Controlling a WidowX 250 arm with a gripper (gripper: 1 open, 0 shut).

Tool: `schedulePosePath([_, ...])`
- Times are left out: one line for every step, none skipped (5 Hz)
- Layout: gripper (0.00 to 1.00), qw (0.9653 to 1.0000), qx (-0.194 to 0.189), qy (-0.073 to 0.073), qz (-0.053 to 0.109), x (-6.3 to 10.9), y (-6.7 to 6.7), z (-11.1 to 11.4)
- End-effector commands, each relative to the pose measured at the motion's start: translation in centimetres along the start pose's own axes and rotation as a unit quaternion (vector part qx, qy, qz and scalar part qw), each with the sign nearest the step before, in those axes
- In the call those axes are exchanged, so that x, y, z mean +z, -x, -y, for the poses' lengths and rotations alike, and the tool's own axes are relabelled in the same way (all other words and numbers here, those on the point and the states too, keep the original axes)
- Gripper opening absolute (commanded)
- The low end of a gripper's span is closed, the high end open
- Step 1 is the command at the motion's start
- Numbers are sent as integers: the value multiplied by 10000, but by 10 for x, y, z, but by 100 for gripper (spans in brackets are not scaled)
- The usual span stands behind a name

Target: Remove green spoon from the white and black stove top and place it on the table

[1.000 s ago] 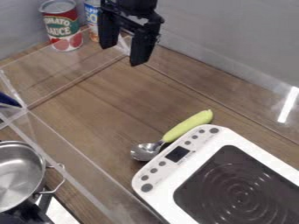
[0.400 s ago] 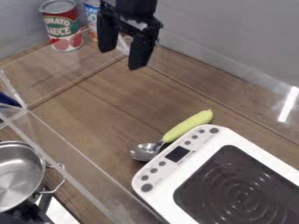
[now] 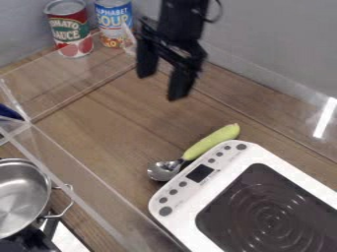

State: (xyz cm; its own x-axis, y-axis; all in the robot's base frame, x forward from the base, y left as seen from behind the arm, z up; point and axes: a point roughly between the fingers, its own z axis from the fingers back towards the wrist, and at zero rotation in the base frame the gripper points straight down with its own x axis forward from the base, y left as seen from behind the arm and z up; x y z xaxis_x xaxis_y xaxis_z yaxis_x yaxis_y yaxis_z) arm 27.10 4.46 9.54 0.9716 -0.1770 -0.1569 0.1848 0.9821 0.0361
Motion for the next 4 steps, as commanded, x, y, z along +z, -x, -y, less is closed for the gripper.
schedulePosePath([100,9985,-470,-84,255,3,-9,30])
schedulePosePath([100,9945,-977,-134,351,2,-20,45])
schedulePosePath([100,9916,-1152,-67,587,5,-23,50])
schedulePosePath([100,9898,-1200,15,763,1,-29,46])
